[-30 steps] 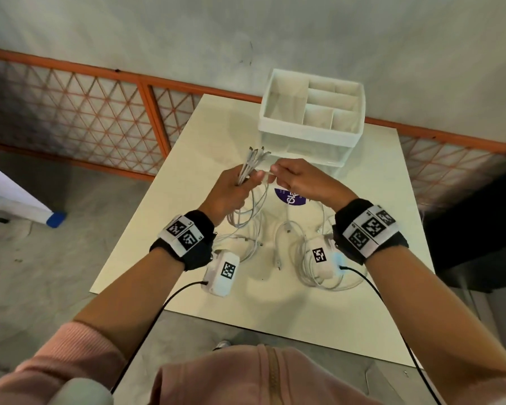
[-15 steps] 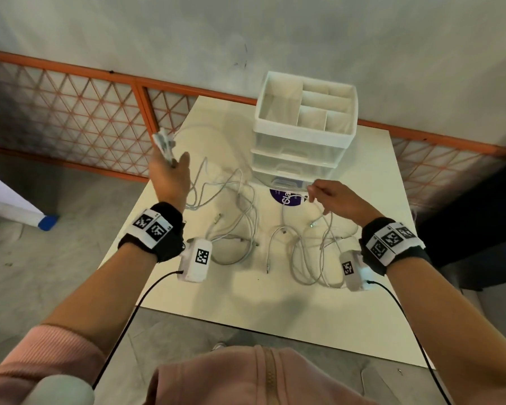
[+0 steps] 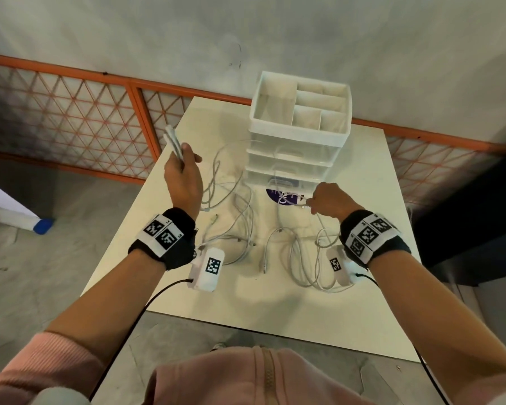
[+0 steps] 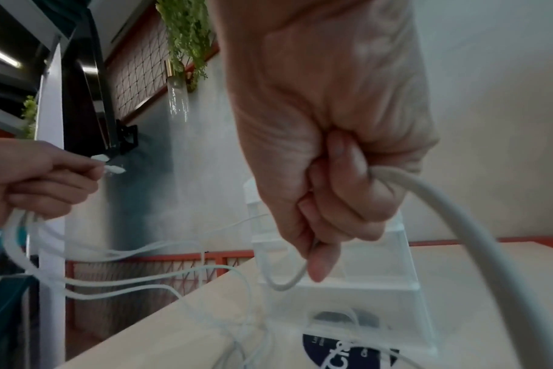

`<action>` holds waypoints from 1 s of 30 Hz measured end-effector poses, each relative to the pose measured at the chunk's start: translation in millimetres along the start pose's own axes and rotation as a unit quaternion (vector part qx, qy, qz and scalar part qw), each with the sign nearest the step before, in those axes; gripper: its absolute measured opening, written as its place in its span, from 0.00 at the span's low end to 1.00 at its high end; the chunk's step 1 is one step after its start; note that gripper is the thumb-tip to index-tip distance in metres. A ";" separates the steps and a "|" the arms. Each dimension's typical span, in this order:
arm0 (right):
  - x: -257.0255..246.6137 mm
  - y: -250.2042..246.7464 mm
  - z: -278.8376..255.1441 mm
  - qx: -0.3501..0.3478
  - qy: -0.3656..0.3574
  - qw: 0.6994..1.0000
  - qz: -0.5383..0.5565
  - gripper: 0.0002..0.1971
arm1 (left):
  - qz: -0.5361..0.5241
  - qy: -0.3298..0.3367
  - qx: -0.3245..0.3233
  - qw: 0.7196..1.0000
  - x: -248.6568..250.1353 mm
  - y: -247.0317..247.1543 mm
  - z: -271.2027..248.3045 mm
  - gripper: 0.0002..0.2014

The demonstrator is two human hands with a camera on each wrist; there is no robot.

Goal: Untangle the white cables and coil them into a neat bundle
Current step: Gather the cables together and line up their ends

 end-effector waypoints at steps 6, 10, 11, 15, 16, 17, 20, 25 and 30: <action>-90.2 -3.2 -22.4 -0.045 -0.224 0.973 0.038 0.18 | 0.123 0.035 -0.325 0.937 14.7 75.5 -60.0 0.17; -107.0 -31.1 -27.1 -0.004 -0.259 0.961 0.098 0.17 | 0.135 -0.029 -0.407 0.903 -12.5 87.6 -68.2 0.18; -100.2 -32.6 -27.2 -0.011 -0.253 0.960 0.119 0.16 | 0.141 -0.019 -0.387 0.911 -14.3 83.4 -61.3 0.19; -56.2 -13.2 -20.0 -0.061 -0.208 0.962 0.167 0.12 | 0.154 0.035 -0.197 0.968 1.1 41.6 -22.2 0.19; -43.4 -3.5 -15.7 -0.068 -0.189 0.970 0.136 0.12 | 0.167 0.053 -0.154 0.972 7.0 30.5 -13.6 0.19; -33.8 5.1 -12.4 -0.073 -0.175 0.977 0.100 0.13 | 0.187 0.071 -0.119 0.972 10.0 21.1 -5.1 0.18; -18.7 23.5 1.4 -0.033 -0.153 0.985 0.069 0.14 | 0.248 0.133 -0.066 0.957 17.6 3.5 10.4 0.19; -1.1 69.0 21.6 -0.006 -0.086 0.995 0.055 0.20 | 0.270 0.185 -0.004 0.945 15.0 -20.5 17.5 0.19; -29.5 135.5 3.3 -0.161 -0.194 0.967 0.024 0.15 | 0.351 0.139 -0.024 0.926 -6.0 -26.1 12.9 0.17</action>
Point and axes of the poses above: each hand's wrist, its own z-axis towards the middle knuckle, its own y-axis out of the palm, x = y × z, the point moved 8 cm from there along z, towards the middle knuckle, and after that the axes turned 3 degrees about -y, right-handed, at the moved point
